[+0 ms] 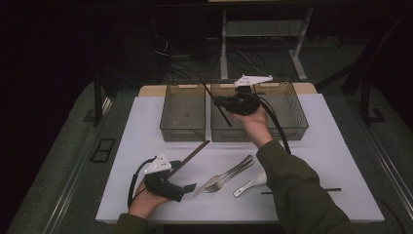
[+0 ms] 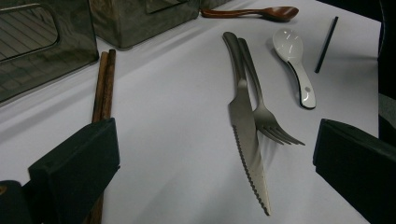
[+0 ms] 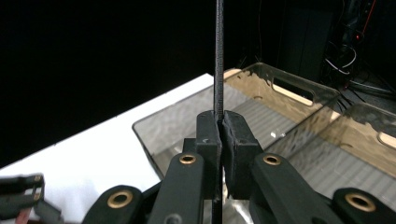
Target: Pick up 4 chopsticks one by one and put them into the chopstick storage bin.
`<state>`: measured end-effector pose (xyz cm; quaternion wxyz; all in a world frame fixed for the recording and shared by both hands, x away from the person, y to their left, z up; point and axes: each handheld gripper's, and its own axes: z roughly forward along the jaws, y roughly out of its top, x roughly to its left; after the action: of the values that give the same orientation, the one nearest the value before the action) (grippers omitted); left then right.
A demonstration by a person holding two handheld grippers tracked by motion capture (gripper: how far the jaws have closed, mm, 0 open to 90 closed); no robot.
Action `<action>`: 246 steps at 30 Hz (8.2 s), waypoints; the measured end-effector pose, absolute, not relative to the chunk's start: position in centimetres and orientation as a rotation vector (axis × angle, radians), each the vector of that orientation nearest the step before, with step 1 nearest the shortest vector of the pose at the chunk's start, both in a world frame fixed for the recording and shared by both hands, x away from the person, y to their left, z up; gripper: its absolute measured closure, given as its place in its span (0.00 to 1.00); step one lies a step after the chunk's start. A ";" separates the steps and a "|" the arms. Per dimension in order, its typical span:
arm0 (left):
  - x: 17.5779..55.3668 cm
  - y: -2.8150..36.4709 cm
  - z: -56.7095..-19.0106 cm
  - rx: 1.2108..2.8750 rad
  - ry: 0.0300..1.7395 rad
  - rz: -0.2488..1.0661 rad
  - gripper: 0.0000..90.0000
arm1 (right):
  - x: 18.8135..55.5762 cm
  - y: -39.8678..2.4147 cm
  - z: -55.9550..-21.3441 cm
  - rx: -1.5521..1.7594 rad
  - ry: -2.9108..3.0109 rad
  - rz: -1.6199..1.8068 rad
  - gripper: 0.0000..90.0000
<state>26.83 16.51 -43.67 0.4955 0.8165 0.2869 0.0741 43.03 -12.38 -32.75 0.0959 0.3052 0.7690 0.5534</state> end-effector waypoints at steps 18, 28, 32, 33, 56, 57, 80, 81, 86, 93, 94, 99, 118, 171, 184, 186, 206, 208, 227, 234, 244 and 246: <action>26.8 16.7 -43.5 1.968 0.698 0.179 0.00 | 45.6 -6.4 -33.3 0.923 2.313 1.639 0.95; 26.8 16.7 -43.5 1.962 0.698 0.172 0.00 | 46.8 -4.0 -34.8 0.957 2.346 1.618 0.95; 26.8 16.7 -43.5 1.965 0.691 0.172 0.00 | 47.3 -3.5 -35.8 0.982 2.361 1.600 0.95; 26.8 16.7 -43.5 1.965 0.691 0.170 0.00 | 47.4 -3.4 -36.1 0.994 2.366 1.589 0.95; 26.8 16.7 -43.5 1.965 0.690 0.168 0.00 | 48.1 -2.2 -38.7 1.116 2.475 1.393 0.93; 26.8 16.7 -43.5 1.966 0.688 0.168 0.00 | 48.1 -2.2 -38.8 1.118 2.477 1.372 0.87; 26.8 16.5 -43.6 1.968 0.695 0.163 0.00 | 46.0 -6.7 -34.5 0.988 2.451 1.445 0.52; 26.8 16.6 -43.6 1.979 0.690 0.166 0.00 | 45.8 -7.2 -34.3 0.979 2.449 1.449 0.52; 26.8 16.4 -43.7 1.976 0.691 0.158 0.00 | 44.7 -9.7 -33.5 0.959 2.446 1.469 0.50; 26.8 16.5 -43.7 1.979 0.694 0.158 0.00 | 43.2 -12.6 -33.0 0.918 2.446 1.497 0.50; 26.8 16.5 -43.7 1.979 0.696 0.156 0.00 | 43.0 -13.1 -32.9 0.905 2.444 1.499 0.50; 26.8 16.5 -43.7 1.983 0.697 0.149 0.00 | 41.7 -15.2 -32.8 0.864 2.452 1.524 0.49; 26.8 16.4 -43.9 1.980 0.703 0.150 0.00 | 36.4 -23.1 -33.7 0.751 2.490 1.500 0.48; 26.7 16.3 -43.9 2.007 0.673 0.144 0.00 | 28.5 -32.7 -38.4 0.443 2.932 0.677 0.64; 26.7 16.3 -43.9 2.008 0.670 0.151 0.00 | 28.3 -32.8 -40.0 0.385 3.052 0.380 0.74; 26.7 16.3 -43.9 2.009 0.671 0.153 0.00 | 28.3 -32.7 -40.1 0.377 3.057 0.357 0.77; 26.6 16.1 -43.9 2.007 0.669 0.157 0.00 | 28.2 -31.8 -41.7 0.264 3.101 0.203 0.88; 26.6 16.1 -43.9 2.010 0.668 0.156 0.00 | 28.2 -31.8 -41.8 0.254 3.101 0.193 0.88; 26.6 16.1 -43.9 2.012 0.664 0.156 0.00 | 28.1 -31.5 -41.8 0.197 3.105 0.183 0.95; 26.6 16.1 -43.9 2.012 0.664 0.156 0.00 | 27.9 -31.7 -41.3 0.176 3.140 0.246 0.95; 26.7 16.1 -43.9 2.012 0.664 0.156 0.00 | 28.2 -32.4 -39.4 0.275 3.073 0.497 0.95; 26.7 16.1 -43.9 2.011 0.666 0.154 0.00 | 28.3 -32.4 -39.2 0.291 3.053 0.545 0.95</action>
<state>26.68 16.08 -43.95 0.4870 0.8270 0.2738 0.0634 28.35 -32.43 -39.21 0.0132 0.0936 0.9800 0.1750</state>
